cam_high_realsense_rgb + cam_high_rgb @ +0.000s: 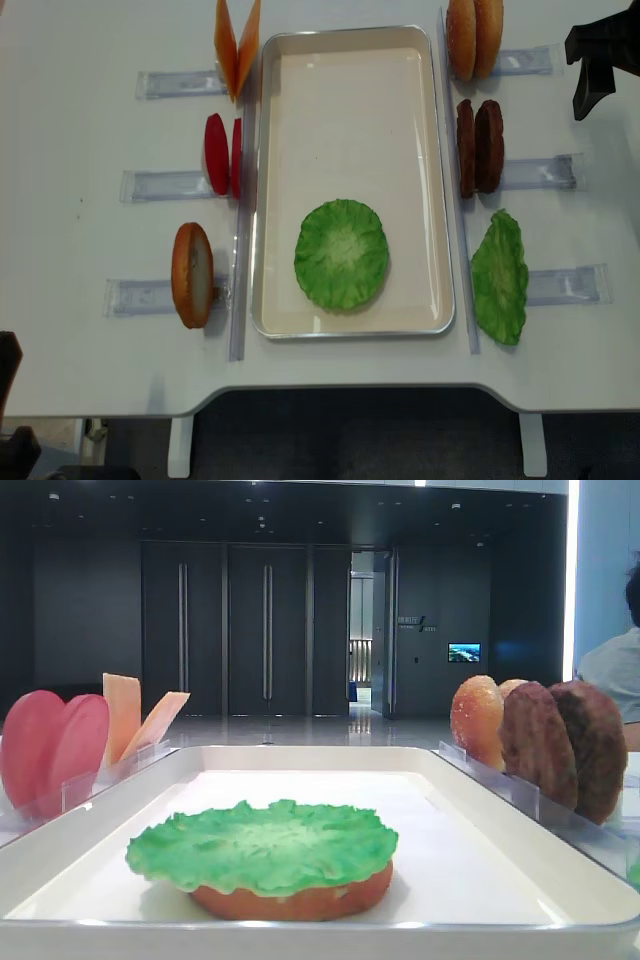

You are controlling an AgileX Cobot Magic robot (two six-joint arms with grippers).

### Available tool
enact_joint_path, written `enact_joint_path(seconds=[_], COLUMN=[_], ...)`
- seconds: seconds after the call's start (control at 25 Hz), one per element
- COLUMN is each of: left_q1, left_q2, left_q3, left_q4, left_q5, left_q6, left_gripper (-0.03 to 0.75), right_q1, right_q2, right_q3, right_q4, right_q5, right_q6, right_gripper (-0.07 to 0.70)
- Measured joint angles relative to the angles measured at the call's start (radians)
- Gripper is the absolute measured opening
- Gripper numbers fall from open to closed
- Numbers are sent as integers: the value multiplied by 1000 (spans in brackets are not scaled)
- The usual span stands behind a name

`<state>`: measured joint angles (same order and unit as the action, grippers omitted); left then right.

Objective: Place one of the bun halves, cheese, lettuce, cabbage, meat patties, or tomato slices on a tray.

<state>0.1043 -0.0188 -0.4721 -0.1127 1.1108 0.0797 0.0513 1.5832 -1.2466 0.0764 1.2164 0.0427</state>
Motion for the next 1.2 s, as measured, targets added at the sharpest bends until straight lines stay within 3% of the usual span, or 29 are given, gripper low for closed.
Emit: enact_joint_path(seconds=[0.48, 0.88, 1.2], left_q1=[0, 0, 0], left_q2=[0, 0, 0], left_q3=[0, 0, 0], left_q4=[0, 0, 0], left_q5=[0, 0, 0], left_q6=[0, 0, 0], left_gripper=[0, 0, 0], right_q1=[0, 0, 0], right_q2=[-138, -457, -753], right_q3=[60, 270, 352], right_q4=[0, 0, -19], right_q5=[-1, 2, 7], right_q6=[0, 0, 0], right_gripper=[537, 537, 537])
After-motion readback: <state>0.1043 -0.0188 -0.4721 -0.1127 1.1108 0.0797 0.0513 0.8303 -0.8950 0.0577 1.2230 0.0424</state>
